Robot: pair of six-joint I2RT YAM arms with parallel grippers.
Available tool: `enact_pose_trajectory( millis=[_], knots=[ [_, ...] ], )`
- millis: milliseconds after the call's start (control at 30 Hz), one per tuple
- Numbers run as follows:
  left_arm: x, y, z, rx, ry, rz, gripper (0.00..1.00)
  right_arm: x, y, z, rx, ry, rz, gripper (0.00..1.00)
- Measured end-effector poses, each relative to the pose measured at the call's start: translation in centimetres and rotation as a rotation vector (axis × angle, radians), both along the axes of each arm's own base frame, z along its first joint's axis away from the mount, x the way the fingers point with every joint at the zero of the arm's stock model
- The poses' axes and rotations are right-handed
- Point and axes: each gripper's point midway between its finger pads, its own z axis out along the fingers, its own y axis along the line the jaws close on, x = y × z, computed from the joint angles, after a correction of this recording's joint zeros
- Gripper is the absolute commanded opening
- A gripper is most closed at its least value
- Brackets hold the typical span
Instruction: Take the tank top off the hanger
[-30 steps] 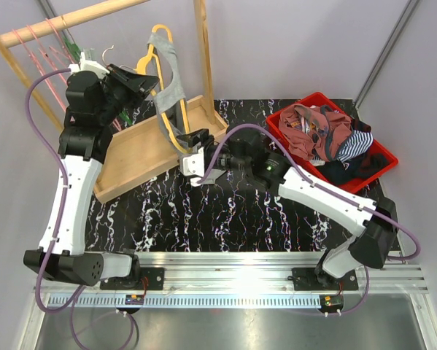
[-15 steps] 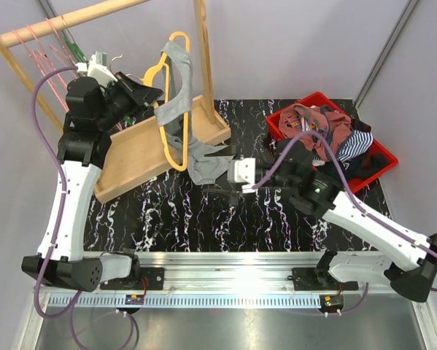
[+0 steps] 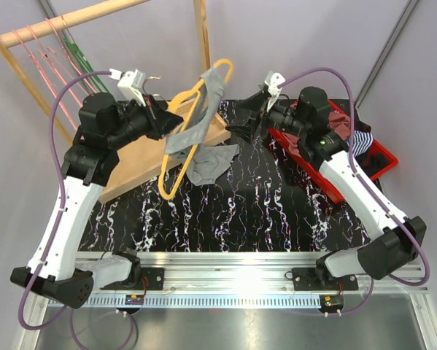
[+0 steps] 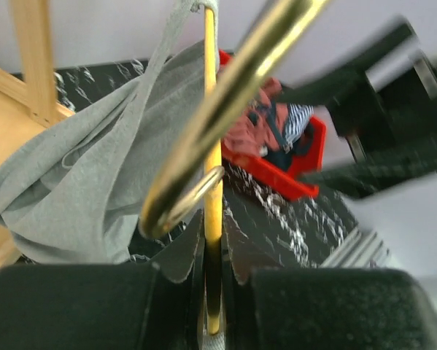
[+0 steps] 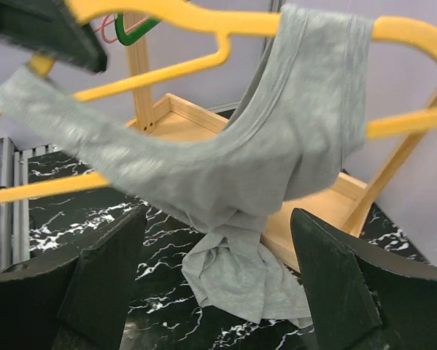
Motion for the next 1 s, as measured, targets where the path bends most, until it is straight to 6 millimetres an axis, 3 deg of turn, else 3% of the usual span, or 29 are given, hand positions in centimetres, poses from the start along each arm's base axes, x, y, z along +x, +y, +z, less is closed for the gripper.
enact_pose_trajectory(
  millis=[167, 333, 467, 667, 867, 1000],
  knots=[
    [-2.1, -1.5, -1.5, 0.057, -0.012, -0.073, 0.00, 0.1, 0.5, 0.4, 0.026, 0.054, 0.017, 0.82],
    [-2.7, -2.1, -3.6, 0.085, 0.018, -0.091, 0.00, 0.1, 0.3, 2.8, 0.053, 0.024, 0.001, 0.82],
    [-2.8, -2.3, -5.0, 0.095, 0.044, -0.096, 0.00, 0.9, 0.5, 3.1, 0.041, 0.042, -0.011, 0.81],
    [-2.8, -2.4, -5.3, 0.089, 0.042, -0.097, 0.00, 3.0, 1.7, 0.0, -0.025, 0.158, -0.028, 0.79],
    [-3.0, -2.4, -5.2, 0.068, 0.033, -0.094, 0.00, 2.9, 2.8, -4.1, -0.110, 0.256, -0.032, 0.77],
    [-2.9, -2.5, -5.5, 0.059, 0.044, -0.091, 0.00, 2.8, 3.5, -4.7, -0.137, 0.258, -0.036, 0.68]
  ],
)
